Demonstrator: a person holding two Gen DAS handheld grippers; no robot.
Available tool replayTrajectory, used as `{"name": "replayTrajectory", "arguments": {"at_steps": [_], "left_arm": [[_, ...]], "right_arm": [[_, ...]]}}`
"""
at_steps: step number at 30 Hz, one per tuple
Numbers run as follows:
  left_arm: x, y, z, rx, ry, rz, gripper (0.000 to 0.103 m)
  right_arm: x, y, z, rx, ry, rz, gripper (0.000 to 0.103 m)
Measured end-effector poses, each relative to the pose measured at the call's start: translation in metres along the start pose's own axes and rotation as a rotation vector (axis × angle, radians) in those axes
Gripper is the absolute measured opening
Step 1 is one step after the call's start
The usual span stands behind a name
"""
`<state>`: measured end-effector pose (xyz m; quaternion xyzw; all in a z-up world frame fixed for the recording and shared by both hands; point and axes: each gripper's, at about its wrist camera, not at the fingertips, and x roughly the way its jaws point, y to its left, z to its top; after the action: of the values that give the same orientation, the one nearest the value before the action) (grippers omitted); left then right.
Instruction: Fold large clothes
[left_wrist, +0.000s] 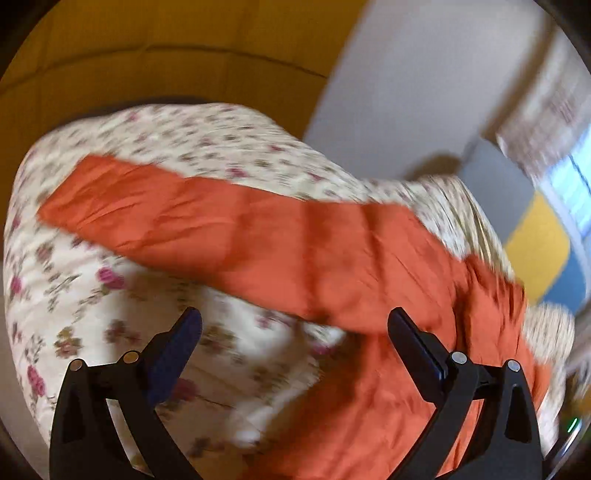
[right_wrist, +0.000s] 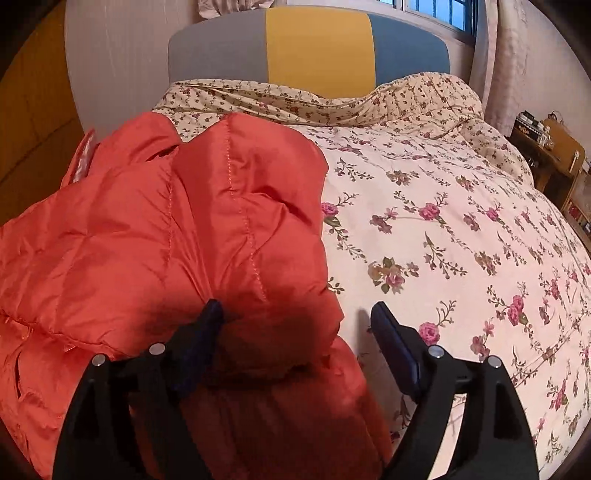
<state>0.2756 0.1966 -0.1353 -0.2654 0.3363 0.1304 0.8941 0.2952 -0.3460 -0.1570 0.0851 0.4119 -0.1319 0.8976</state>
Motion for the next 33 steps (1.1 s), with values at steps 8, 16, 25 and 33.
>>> {"name": "replayTrajectory", "arguments": {"at_steps": [8,16,25,33], "left_arm": [[0.006,0.088,0.021,-0.373,0.015,0.043,0.087],[0.026,0.127,0.036,-0.487,-0.005,0.048,0.08],[0.043,0.148,0.054,-0.612,-0.09,0.065,0.045],[0.009,0.08,0.07,-0.346,-0.256,0.136,0.015]], "right_arm": [[0.0,0.001,0.0,-0.005,-0.003,-0.007,0.082],[0.001,0.003,0.001,-0.017,-0.004,-0.016,0.082],[0.003,0.0,0.001,-0.009,-0.001,-0.008,0.084],[0.003,0.0,0.001,-0.008,-0.002,-0.007,0.084]]}}
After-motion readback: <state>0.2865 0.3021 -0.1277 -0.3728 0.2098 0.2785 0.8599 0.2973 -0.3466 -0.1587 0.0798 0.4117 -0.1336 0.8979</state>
